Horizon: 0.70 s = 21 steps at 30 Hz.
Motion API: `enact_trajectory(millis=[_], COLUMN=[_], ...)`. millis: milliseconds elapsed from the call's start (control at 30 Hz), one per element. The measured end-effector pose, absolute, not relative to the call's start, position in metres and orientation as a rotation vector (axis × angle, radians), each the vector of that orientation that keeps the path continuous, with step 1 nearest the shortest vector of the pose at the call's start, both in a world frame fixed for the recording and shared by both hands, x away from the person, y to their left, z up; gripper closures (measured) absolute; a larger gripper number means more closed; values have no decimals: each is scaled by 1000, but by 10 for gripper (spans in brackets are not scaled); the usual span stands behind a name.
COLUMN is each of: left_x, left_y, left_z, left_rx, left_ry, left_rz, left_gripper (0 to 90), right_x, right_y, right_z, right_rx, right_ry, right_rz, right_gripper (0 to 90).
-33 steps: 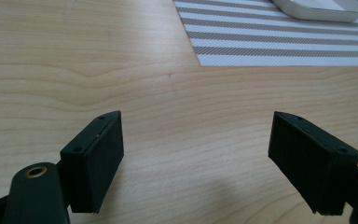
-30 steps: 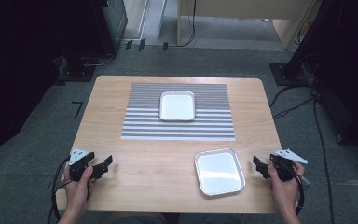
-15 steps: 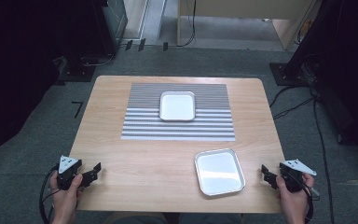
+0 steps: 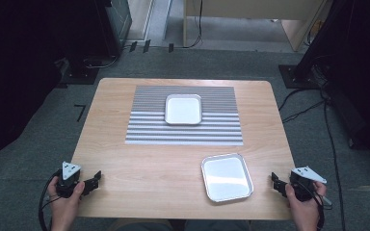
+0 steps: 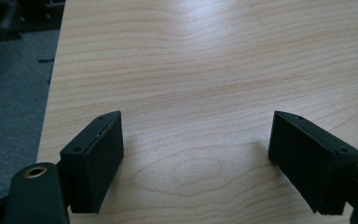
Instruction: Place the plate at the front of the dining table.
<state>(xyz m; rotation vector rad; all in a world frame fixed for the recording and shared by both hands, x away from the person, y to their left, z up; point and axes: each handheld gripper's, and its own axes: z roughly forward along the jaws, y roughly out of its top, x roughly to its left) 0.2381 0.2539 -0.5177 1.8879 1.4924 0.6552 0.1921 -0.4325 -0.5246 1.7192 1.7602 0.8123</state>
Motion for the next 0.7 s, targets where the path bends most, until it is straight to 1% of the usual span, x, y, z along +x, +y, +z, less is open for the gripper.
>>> enact_trajectory(millis=[700], left_x=[238], left_y=[253], left_z=[-518], left_rx=[1891], left_ry=[1493], left_rz=[657], left_gripper=[176], right_x=[192], right_y=[-432], right_z=[-525], right_rx=[1719], right_ry=[1765], right_rz=[809], right_gripper=[193])
